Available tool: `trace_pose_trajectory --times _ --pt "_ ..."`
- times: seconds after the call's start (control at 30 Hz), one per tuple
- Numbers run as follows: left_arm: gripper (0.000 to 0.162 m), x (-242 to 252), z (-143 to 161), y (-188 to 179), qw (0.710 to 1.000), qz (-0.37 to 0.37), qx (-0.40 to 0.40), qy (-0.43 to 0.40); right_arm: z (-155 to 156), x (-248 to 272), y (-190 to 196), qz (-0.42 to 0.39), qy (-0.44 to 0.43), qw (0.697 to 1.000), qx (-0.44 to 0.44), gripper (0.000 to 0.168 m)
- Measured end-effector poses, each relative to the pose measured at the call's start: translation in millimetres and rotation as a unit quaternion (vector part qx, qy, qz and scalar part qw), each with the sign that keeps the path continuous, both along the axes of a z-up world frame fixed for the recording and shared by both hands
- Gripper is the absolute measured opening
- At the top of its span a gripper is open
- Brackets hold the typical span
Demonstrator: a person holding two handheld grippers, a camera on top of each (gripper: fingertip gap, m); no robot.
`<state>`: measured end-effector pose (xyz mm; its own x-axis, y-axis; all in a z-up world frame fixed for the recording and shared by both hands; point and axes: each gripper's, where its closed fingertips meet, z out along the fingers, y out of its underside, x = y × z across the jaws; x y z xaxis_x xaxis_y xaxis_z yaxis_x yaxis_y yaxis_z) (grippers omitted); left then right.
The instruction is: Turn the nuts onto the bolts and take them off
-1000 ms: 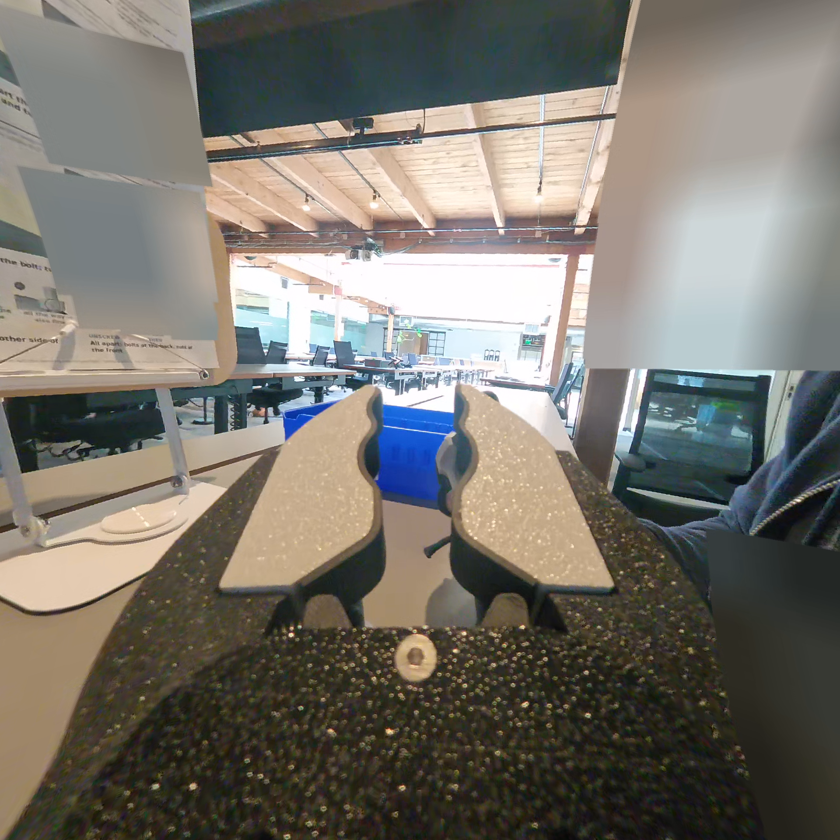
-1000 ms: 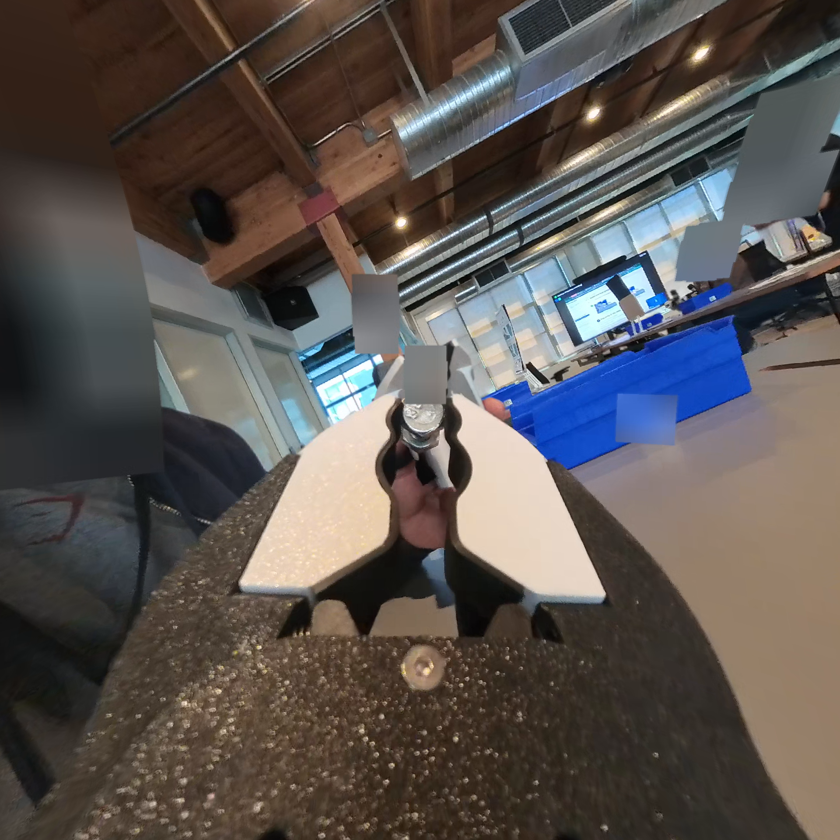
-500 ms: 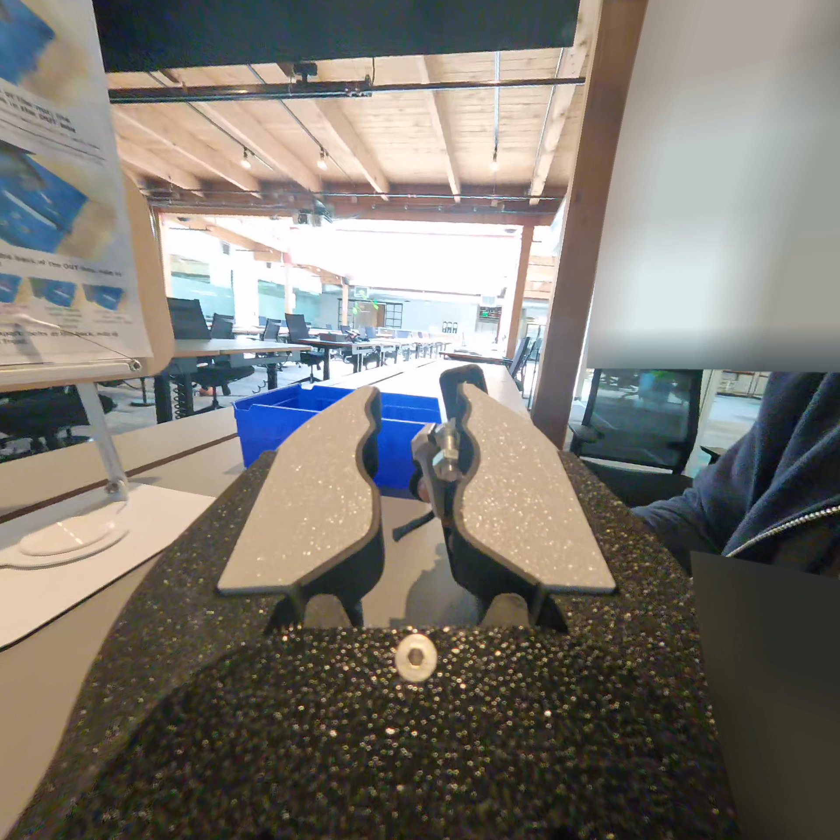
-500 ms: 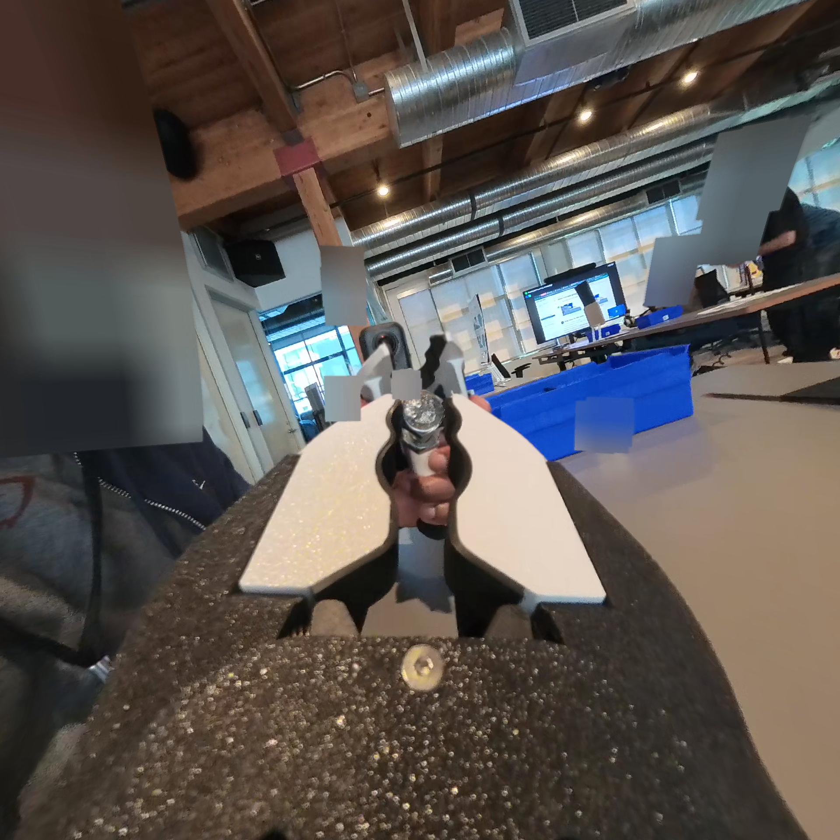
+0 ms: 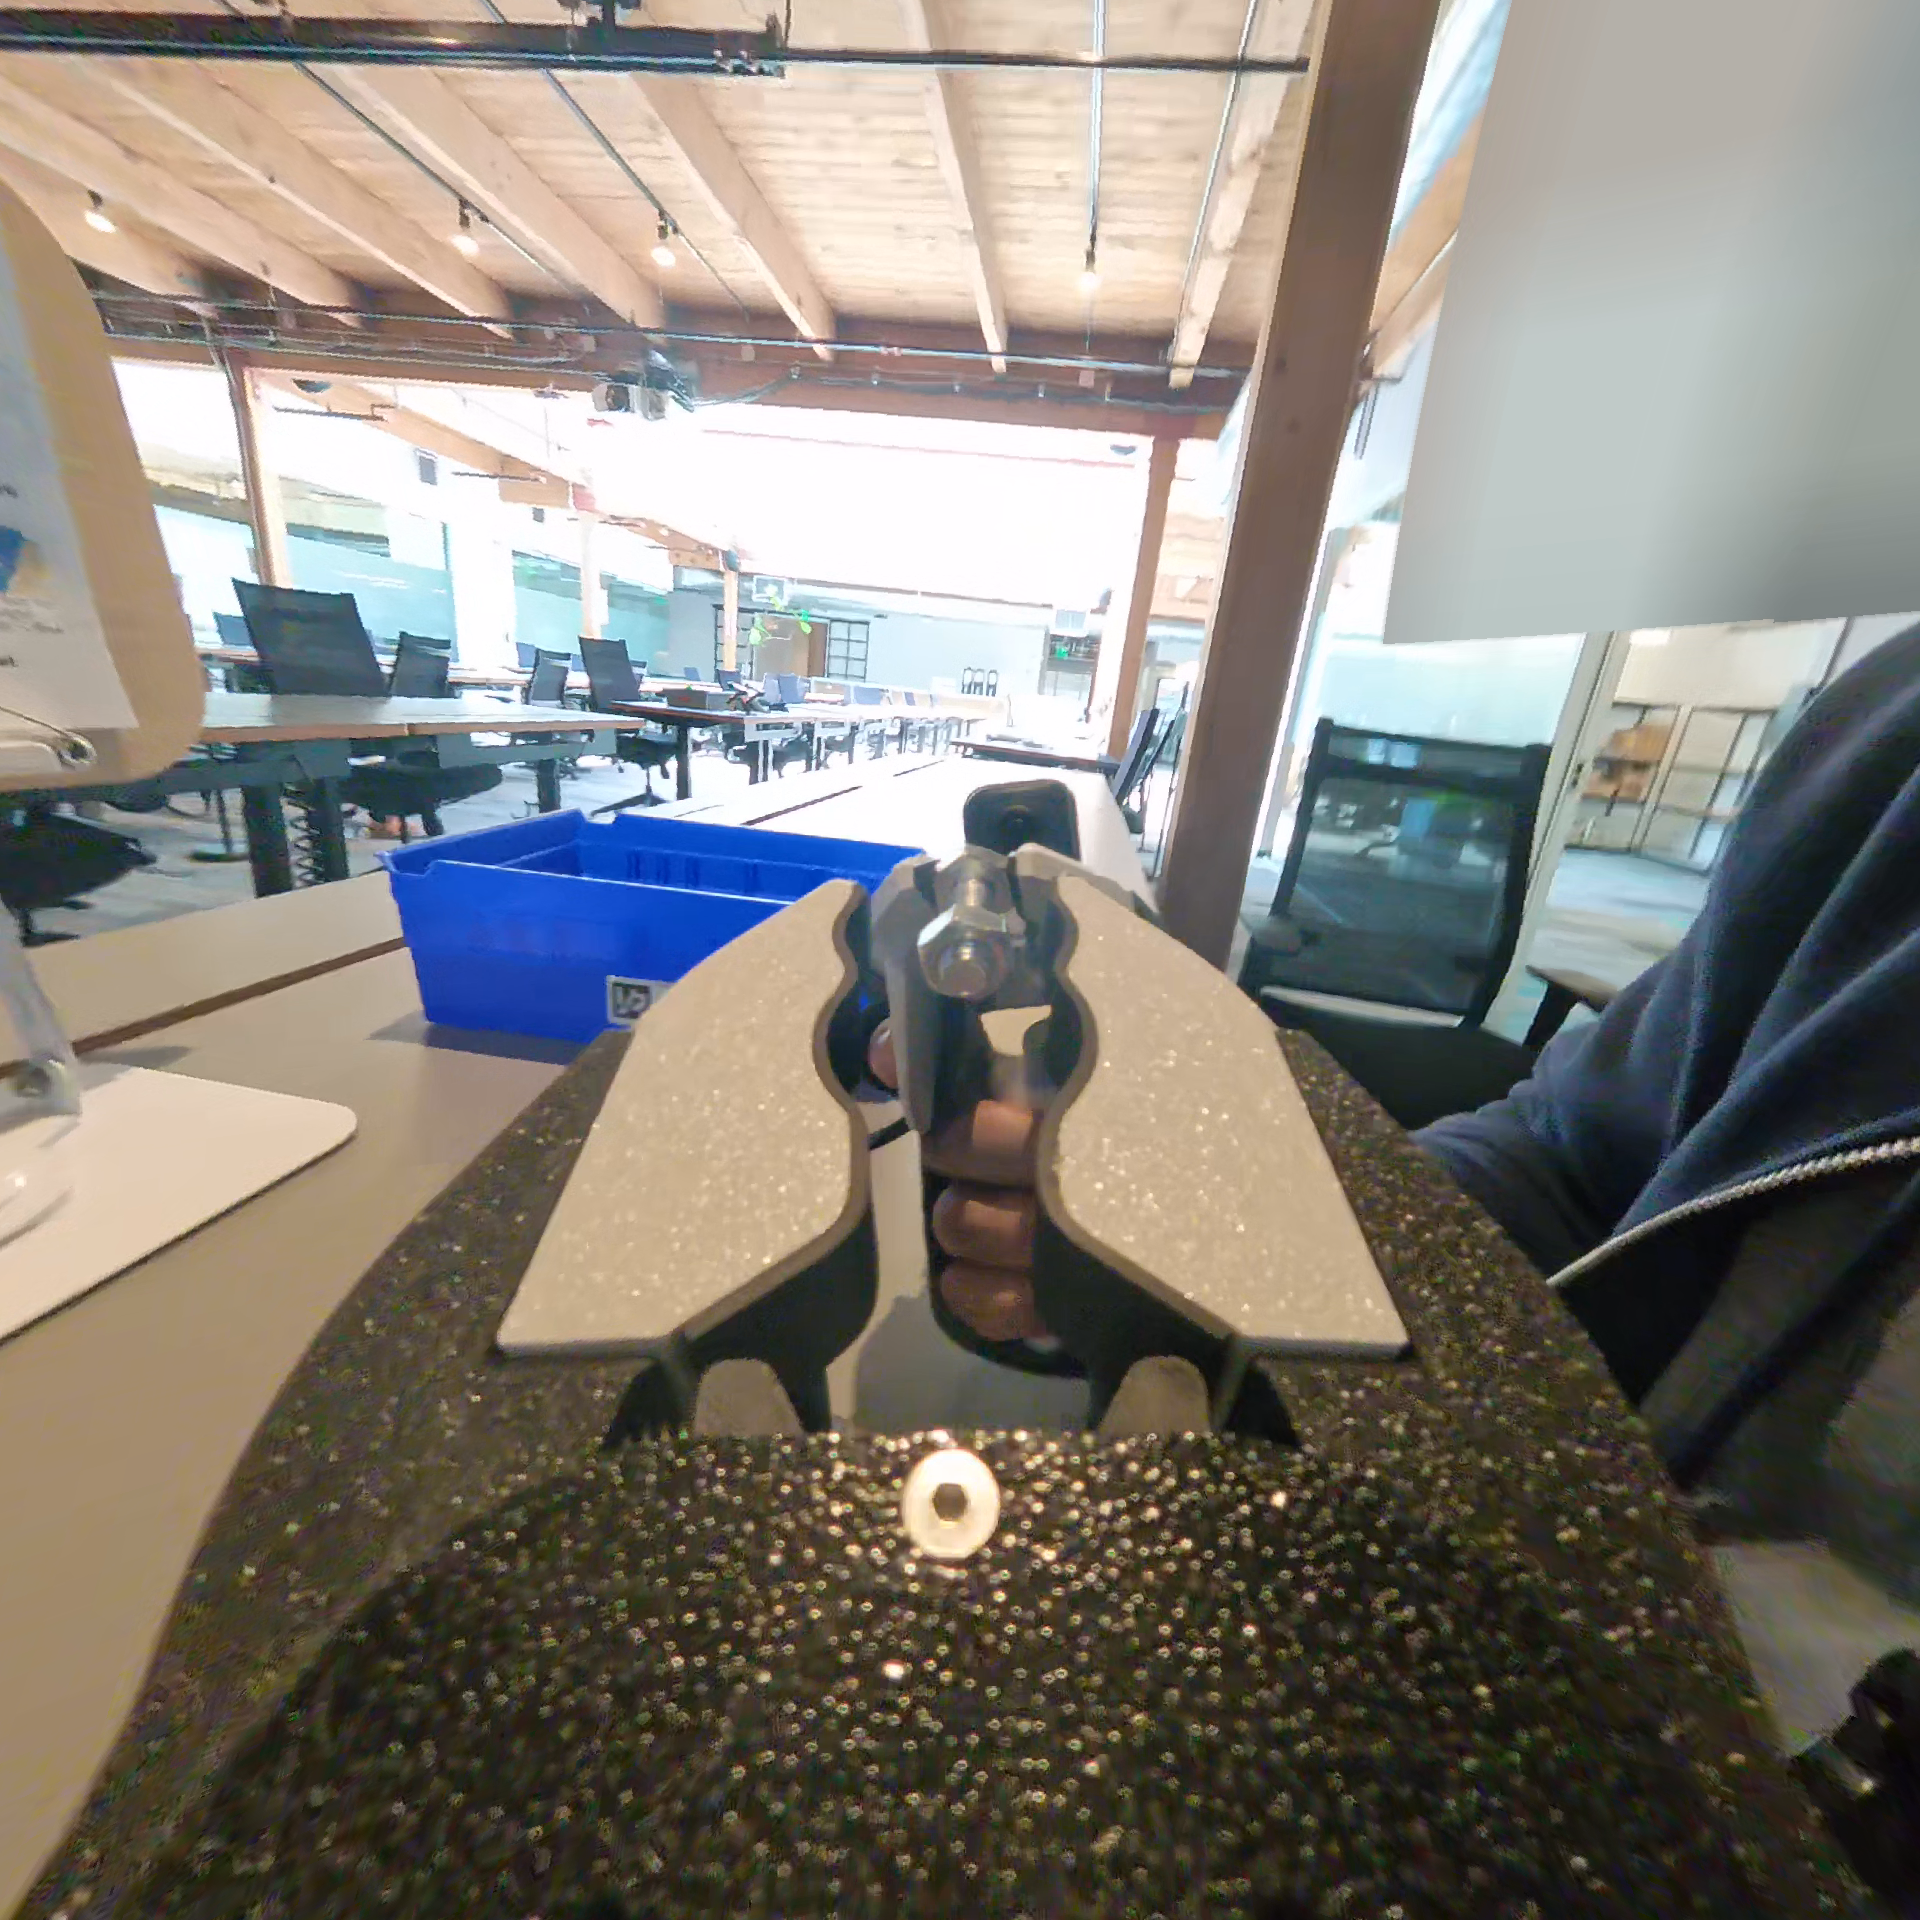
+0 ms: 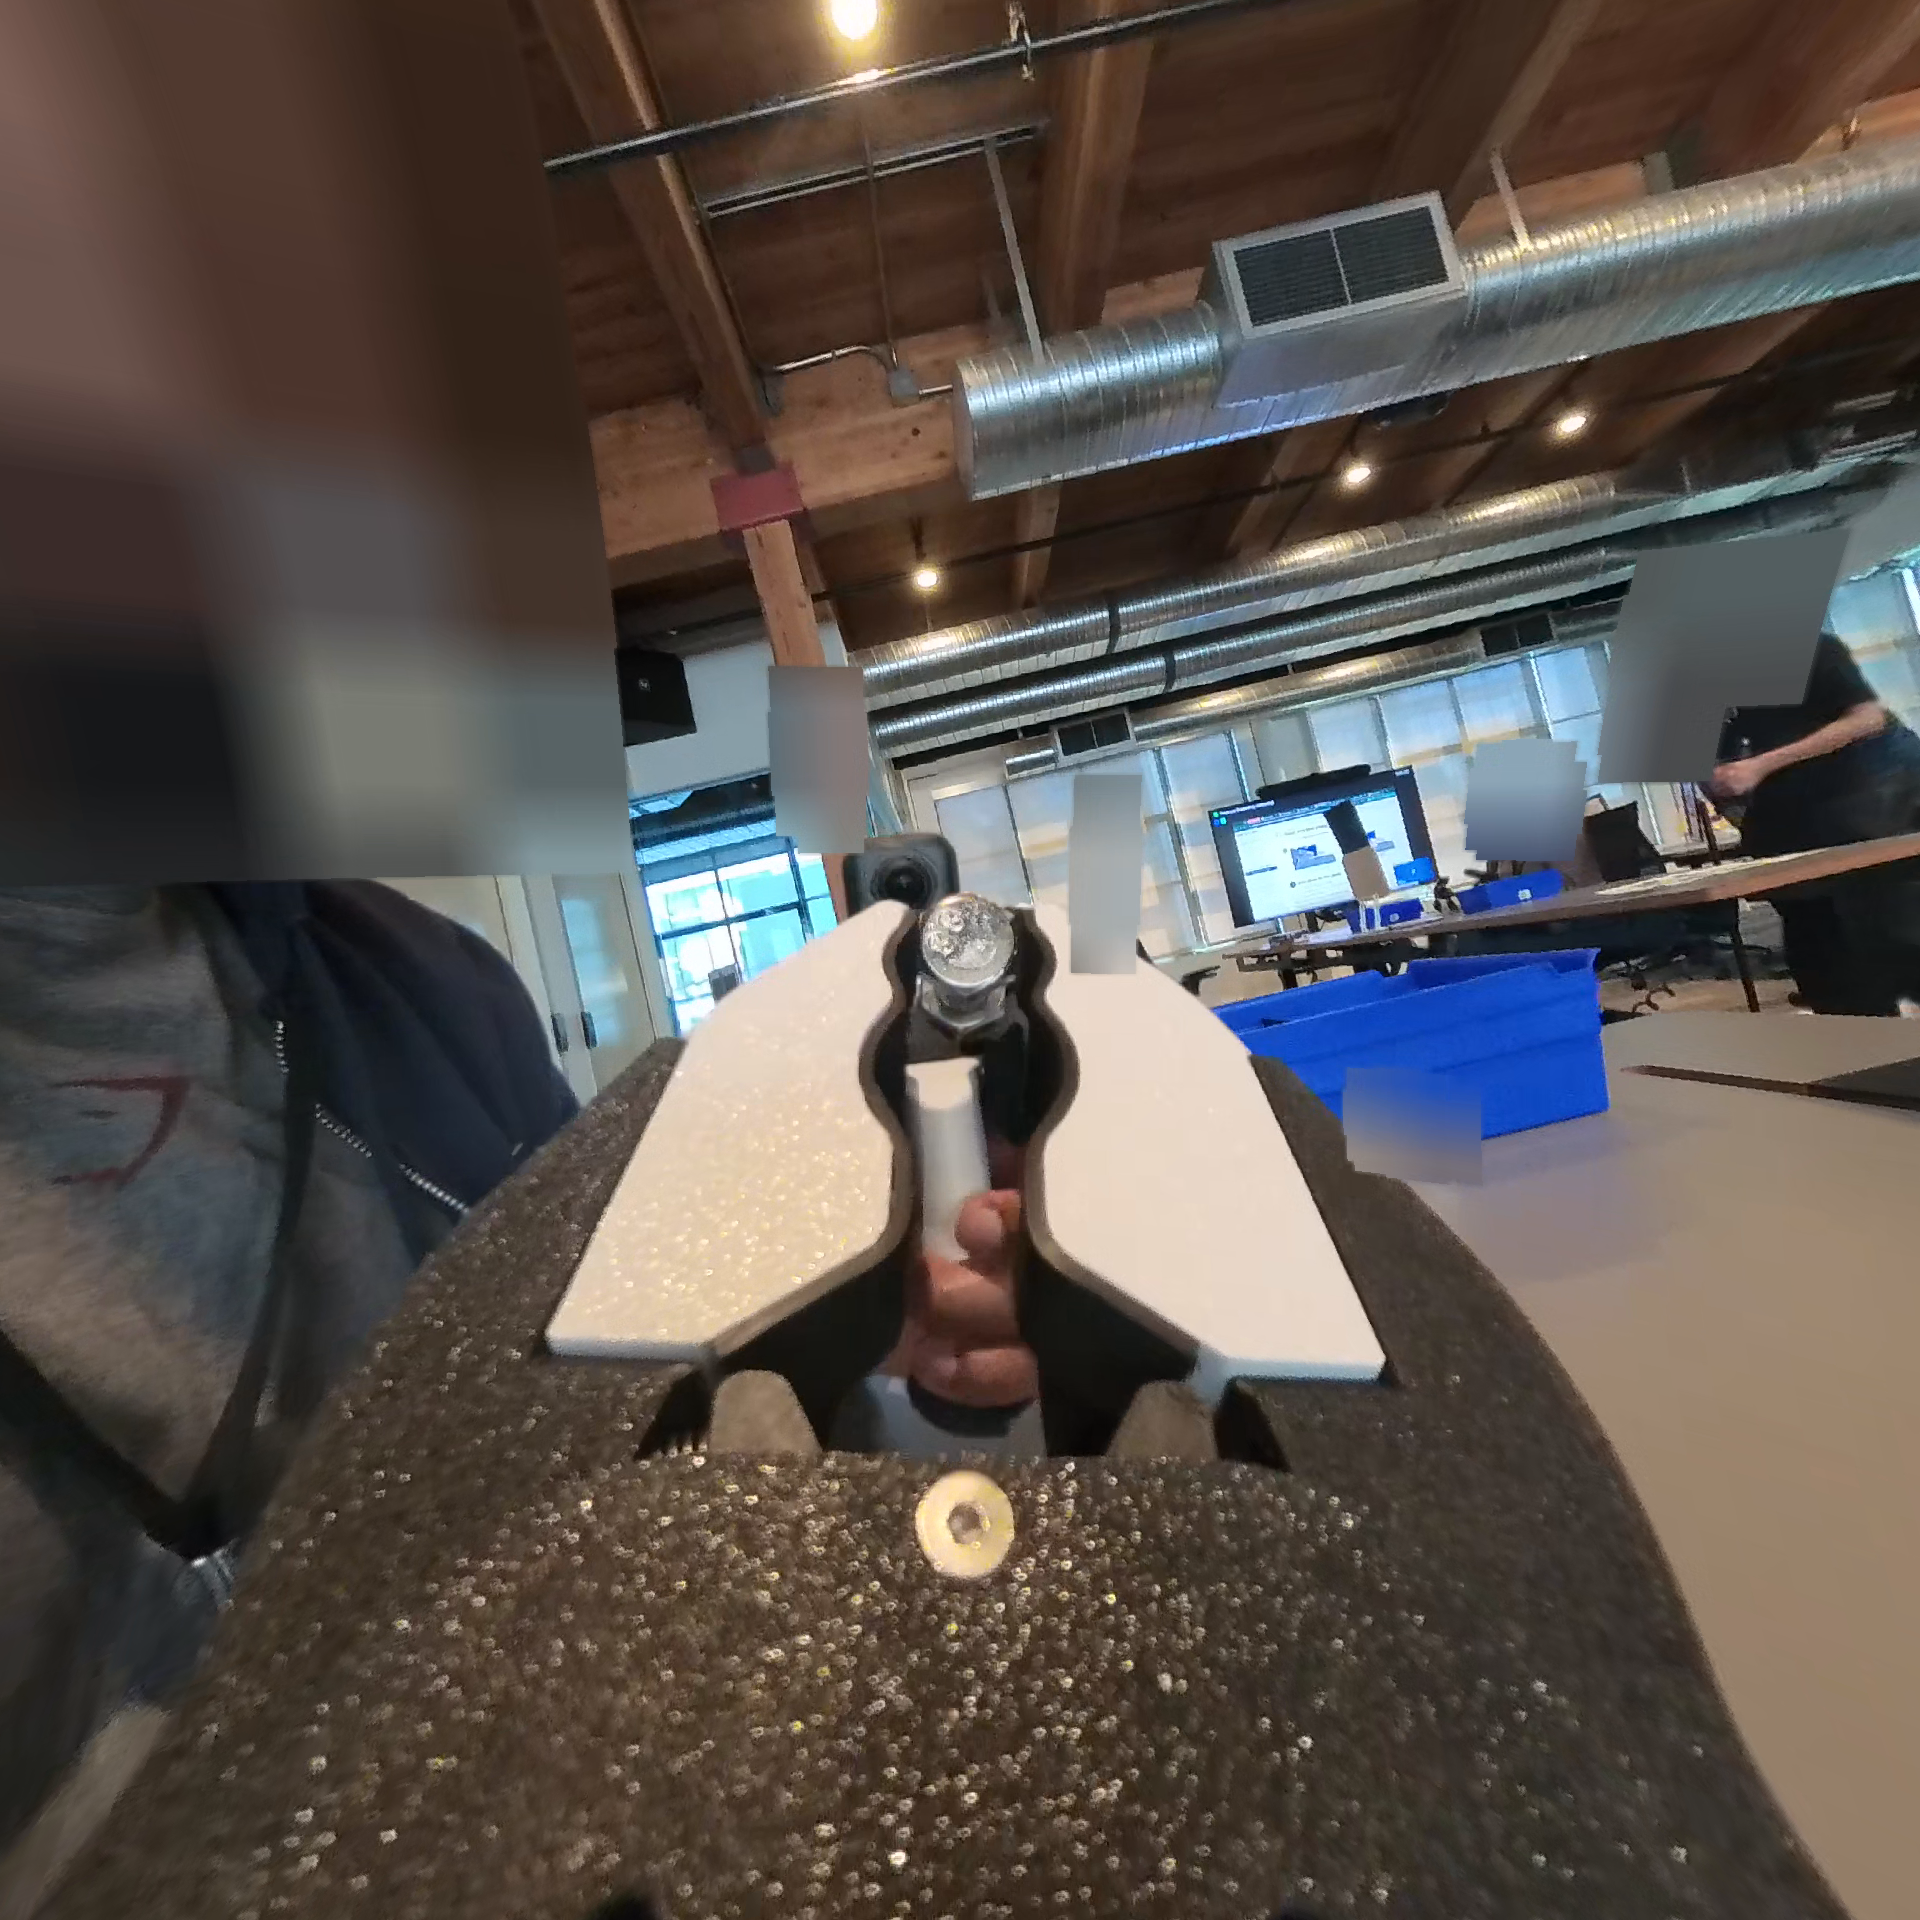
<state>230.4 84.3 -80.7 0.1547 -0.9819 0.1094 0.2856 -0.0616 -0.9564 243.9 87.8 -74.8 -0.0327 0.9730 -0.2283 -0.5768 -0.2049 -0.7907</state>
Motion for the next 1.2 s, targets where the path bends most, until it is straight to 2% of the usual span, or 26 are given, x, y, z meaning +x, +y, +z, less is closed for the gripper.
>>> trace_pose_trajectory --times 0.23,0.4,0.5,0.57,0.63,0.67,0.77,0.8,0.83,0.9,0.93,0.97,1.0,1.07,1.1,1.2 --pt "0.03 16 -8 -3 1.0 -0.006 -0.026 -0.003 2 7 -1 0.014 0.028 0.999 -0.01 0.017" --pt "0.018 21 -11 -5 1.0 -0.01 -0.02 0.014 0 8 -2 0.013 0.024 1.0 -0.015 0.017" --pt "0.017 19 -14 -4 0.998 0.02 0.027 0.048 -4 6 -1 0.012 0.014 1.0 -0.023 0.017" --pt "0.017 17 -17 -2 0.99 0.063 0.092 0.091 -6 5 0 0.013 0.012 0.999 -0.033 0.017" --pt "0.017 15 -21 2 0.959 0.131 0.2 0.155 -9 3 2 0.012 0.007 0.999 -0.044 0.017" --pt "0.017 14 -22 4 0.93 0.169 0.264 0.19 -11 2 3 0.01 0.003 0.999 -0.048 0.017" --pt "0.017 10 -23 8 0.817 0.271 0.435 0.264 -13 0 5 0.006 0.0 0.998 -0.055 0.017" --pt "0.017 10 -22 8 0.806 0.285 0.45 0.259 -12 0 4 0.007 0.005 0.999 -0.054 0.017" --pt "0.02 12 -22 6 0.823 0.278 0.432 0.242 -11 1 4 0.007 0.01 0.999 -0.053 0.017" --pt "0.035 16 -25 -2 0.905 0.203 0.326 0.185 -9 2 3 0.011 0.018 0.998 -0.051 0.017" --pt "0.037 16 -21 -8 0.944 0.154 0.255 0.139 -8 2 2 0.015 0.023 0.998 -0.049 0.017" --pt "0.038 15 -14 -14 0.973 0.101 0.189 0.087 -7 3 2 0.016 0.027 0.998 -0.046 0.017" --pt "0.039 11 -7 -19 0.989 0.053 0.131 0.04 -6 3 1 0.015 0.027 0.999 -0.043 0.017" --pt "0.039 5 -2 -13 0.999 0.017 0.042 -0.003 -5 1 -2 0.015 0.025 0.999 -0.037 0.017" --pt "0.038 4 -5 -10 1.0 0.013 0.021 -0.004 -5 0 -3 0.015 0.024 0.999 -0.034 0.017" --pt "0.035 6 -15 -9 1.0 0.017 0.012 0.02 -4 -4 -5 0.016 0.019 0.999 -0.027 0.017"
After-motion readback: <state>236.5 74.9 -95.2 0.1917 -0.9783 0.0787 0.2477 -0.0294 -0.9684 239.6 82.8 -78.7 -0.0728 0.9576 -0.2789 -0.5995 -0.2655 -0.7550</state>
